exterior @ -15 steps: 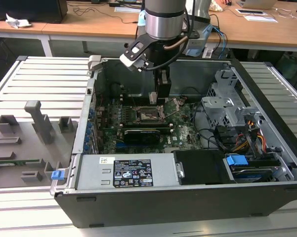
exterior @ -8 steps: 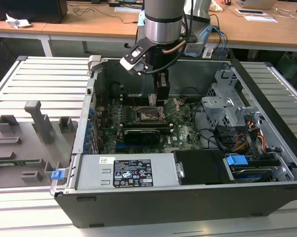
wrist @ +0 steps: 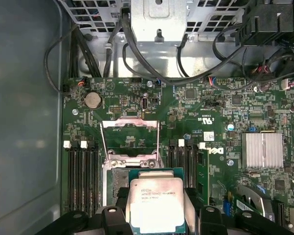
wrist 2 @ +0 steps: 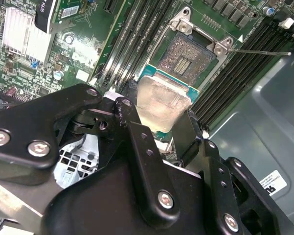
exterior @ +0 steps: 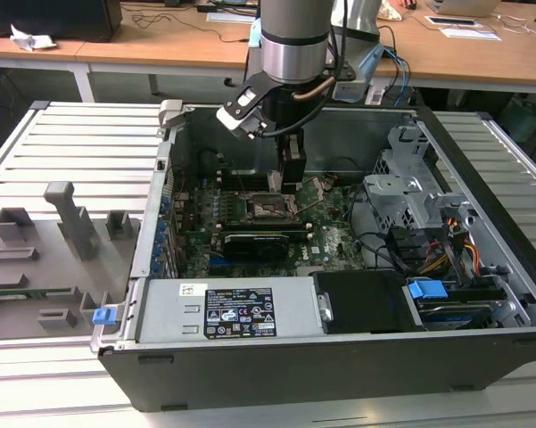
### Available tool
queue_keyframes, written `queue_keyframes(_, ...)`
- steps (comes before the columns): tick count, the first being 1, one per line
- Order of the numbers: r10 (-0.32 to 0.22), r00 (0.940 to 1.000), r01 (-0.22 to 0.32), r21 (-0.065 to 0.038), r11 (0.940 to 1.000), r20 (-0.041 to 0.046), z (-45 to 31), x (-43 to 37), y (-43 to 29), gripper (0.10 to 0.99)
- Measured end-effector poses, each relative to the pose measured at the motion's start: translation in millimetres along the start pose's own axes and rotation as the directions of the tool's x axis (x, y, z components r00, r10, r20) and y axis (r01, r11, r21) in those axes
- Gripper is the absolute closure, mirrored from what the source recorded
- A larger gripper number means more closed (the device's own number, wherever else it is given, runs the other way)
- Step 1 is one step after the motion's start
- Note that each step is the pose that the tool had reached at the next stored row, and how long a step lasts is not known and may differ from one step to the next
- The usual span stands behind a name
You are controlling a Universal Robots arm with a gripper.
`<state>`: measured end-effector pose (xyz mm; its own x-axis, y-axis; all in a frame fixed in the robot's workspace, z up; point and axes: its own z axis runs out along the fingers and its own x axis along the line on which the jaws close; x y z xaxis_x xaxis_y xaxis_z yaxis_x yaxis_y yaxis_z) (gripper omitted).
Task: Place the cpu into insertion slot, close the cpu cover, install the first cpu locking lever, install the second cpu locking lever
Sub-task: 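Place the cpu into insertion slot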
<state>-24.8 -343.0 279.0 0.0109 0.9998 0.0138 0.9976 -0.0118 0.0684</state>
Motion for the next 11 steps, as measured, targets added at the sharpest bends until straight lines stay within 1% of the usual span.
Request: queue_keyframes(11, 0.0, 1.0, 0.0, 0.0, 1.0, 0.0, 4.1, -0.1, -0.3, 0.557)
